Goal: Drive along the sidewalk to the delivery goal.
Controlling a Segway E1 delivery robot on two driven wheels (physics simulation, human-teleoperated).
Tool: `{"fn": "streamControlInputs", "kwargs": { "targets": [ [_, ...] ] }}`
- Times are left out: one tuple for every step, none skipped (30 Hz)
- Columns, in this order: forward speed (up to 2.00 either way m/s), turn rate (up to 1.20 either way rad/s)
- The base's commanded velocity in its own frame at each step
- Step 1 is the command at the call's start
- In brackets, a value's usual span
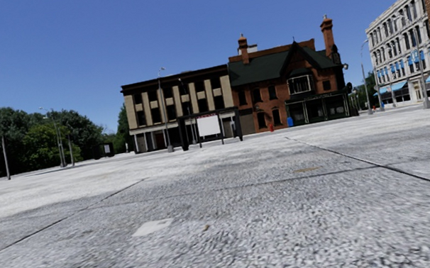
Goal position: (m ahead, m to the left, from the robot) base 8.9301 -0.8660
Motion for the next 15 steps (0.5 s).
{"fn": "streamControlInputs", "kwargs": {
  "targets": [
    [2.00, -0.35],
    [2.00, -0.35],
    [2.00, -0.35],
    [2.00, -0.35],
    [2.00, -0.35],
    [2.00, -0.35],
    [2.00, -0.35],
    [2.00, -0.35],
    [2.00, -0.35],
    [2.00, -0.35],
    [2.00, -0.35],
    [2.00, -0.35],
    [2.00, -0.35],
    [2.00, -0.33],
    [2.00, -0.09]
  ]
}}
